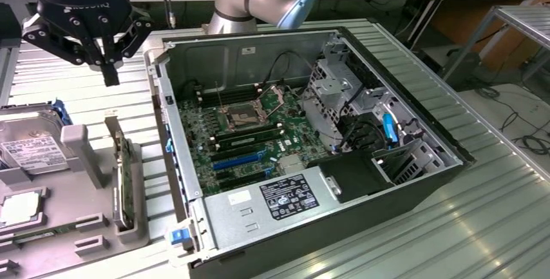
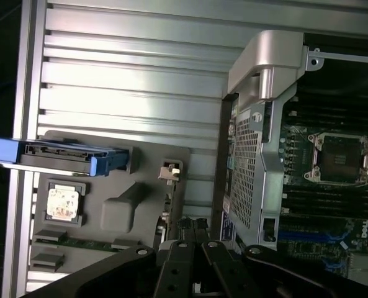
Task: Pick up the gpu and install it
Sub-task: 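Reach for the gpu, then pick up the gpu and move the gpu toward the slot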
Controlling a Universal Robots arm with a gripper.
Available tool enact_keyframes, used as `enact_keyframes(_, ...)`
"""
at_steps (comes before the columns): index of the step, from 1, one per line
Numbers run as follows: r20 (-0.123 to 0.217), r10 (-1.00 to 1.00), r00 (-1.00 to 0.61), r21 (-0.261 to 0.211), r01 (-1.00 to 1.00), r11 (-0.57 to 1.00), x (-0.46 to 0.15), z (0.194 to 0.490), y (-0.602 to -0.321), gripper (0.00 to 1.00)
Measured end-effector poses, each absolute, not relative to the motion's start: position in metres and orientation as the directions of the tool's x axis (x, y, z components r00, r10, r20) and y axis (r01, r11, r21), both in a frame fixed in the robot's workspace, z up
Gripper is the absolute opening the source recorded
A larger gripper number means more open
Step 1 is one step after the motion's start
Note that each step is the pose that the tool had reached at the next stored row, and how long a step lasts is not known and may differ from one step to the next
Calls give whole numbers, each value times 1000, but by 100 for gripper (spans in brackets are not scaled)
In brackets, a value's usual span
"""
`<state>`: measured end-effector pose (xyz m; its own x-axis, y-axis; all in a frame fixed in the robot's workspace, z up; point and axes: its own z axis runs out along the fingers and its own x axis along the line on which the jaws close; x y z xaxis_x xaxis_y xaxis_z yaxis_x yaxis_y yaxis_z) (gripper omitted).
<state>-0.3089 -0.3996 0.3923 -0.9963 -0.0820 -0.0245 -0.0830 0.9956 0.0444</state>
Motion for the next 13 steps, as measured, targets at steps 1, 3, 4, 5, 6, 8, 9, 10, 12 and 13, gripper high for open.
enact_keyframes(1, -24, -81, -996, 44, -82, 996, -310, 392, -400, 11)
enact_keyframes(3, -24, -81, -996, 44, -82, 996, -310, 392, -400, 11)
enact_keyframes(4, -24, -81, -996, 44, -82, 996, -310, 392, -400, 11)
enact_keyframes(5, -24, -81, -996, 44, -82, 996, -310, 392, -400, 11)
enact_keyframes(6, -24, -81, -996, 44, -82, 996, -310, 392, -400, 11)
enact_keyframes(8, -24, -81, -996, 44, -82, 996, -310, 392, -400, 11)
enact_keyframes(9, -24, -81, -996, 44, -82, 996, -310, 392, -400, 11)
enact_keyframes(10, -24, -81, -996, 44, -82, 996, -310, 392, -400, 11)
enact_keyframes(12, -24, -81, -996, 44, -82, 996, -310, 392, -400, 11)
enact_keyframes(13, -24, -81, -996, 44, -82, 996, -310, 392, -400, 11)
